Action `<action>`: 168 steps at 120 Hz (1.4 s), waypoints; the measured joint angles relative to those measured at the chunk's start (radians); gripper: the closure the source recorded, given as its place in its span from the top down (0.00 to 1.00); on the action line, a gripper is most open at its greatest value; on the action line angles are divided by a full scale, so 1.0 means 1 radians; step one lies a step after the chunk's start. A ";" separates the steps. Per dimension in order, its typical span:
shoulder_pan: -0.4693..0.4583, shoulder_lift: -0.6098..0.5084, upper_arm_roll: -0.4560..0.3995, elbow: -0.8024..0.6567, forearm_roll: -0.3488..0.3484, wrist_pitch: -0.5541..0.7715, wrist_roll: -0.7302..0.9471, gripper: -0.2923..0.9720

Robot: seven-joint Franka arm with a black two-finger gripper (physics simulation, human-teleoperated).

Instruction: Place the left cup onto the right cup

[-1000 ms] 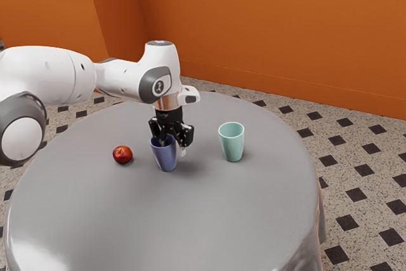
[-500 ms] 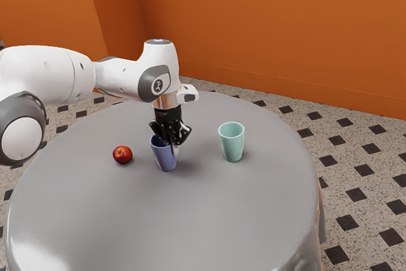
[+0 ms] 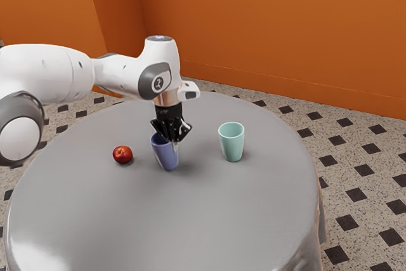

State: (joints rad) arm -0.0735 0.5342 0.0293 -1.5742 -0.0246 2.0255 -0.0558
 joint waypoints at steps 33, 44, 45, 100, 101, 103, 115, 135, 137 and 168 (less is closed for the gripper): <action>-0.028 -0.065 0.005 0.000 0.037 -0.035 -0.010 0.15; -0.047 -0.083 0.006 0.022 0.057 -0.055 -0.013 0.15; -0.049 -0.084 0.006 0.027 0.059 -0.057 -0.013 0.15; -0.134 -0.067 -0.009 0.217 0.151 -0.153 -0.021 0.15; -0.135 -0.063 -0.010 0.224 0.152 -0.155 -0.021 0.15; -0.137 -0.056 -0.012 0.237 0.154 -0.159 -0.022 0.15; -0.143 -0.007 -0.029 0.309 0.161 -0.180 -0.022 0.15; -0.138 0.046 -0.101 0.398 0.198 -0.215 -0.022 0.15; -0.139 0.048 -0.106 0.403 0.203 -0.218 -0.022 0.15; -0.134 0.102 -0.169 0.504 0.260 -0.264 -0.022 0.15</action>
State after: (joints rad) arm -0.2080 0.6365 -0.1395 -1.0704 0.2350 1.7613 -0.0777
